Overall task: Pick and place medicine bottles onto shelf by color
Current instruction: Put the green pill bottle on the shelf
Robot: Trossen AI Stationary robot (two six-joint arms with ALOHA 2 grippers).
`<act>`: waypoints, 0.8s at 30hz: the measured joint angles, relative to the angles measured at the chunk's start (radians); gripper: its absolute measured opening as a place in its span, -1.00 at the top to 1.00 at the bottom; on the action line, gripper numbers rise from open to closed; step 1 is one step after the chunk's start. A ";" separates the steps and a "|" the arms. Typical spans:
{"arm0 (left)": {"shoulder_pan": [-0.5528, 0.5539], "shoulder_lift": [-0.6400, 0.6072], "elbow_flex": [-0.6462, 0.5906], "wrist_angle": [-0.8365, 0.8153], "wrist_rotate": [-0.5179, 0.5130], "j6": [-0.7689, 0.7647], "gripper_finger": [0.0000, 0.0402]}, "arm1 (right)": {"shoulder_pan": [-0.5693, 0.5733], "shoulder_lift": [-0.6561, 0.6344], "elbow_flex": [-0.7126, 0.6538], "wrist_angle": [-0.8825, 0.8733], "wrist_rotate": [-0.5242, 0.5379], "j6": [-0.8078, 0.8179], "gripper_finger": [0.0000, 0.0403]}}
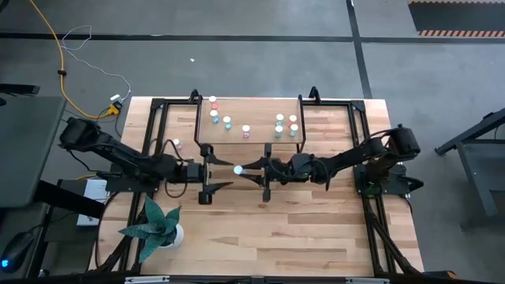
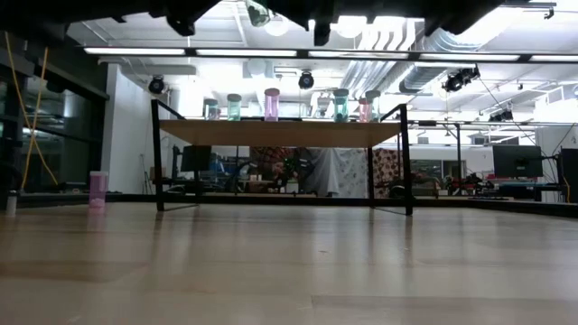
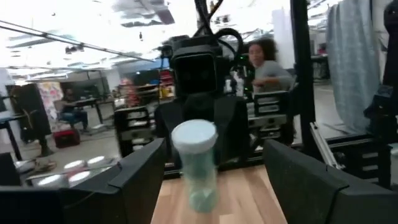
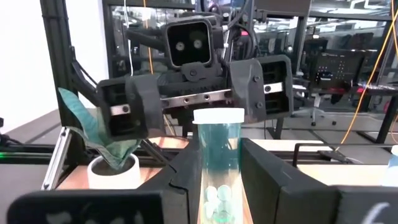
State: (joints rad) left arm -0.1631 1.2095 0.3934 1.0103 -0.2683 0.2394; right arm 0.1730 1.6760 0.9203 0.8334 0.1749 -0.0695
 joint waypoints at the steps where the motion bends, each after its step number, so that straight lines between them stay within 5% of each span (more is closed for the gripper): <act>1: 0.000 0.014 0.010 -0.001 0.000 -0.001 -0.28 | 0.000 0.004 0.000 0.006 0.000 -0.001 0.59; 13: 0.051 0.077 0.090 -0.128 0.007 -0.132 -0.28 | 0.000 0.004 0.000 0.015 -0.050 0.009 0.59; 24: 0.075 0.077 0.091 -0.131 0.120 -0.193 -0.22 | 0.000 0.004 0.000 0.074 -0.079 0.027 0.59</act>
State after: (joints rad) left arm -0.0882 1.2869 0.4843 0.8791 -0.1484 0.0466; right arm 0.1734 1.6802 0.9203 0.9069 0.0959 -0.0426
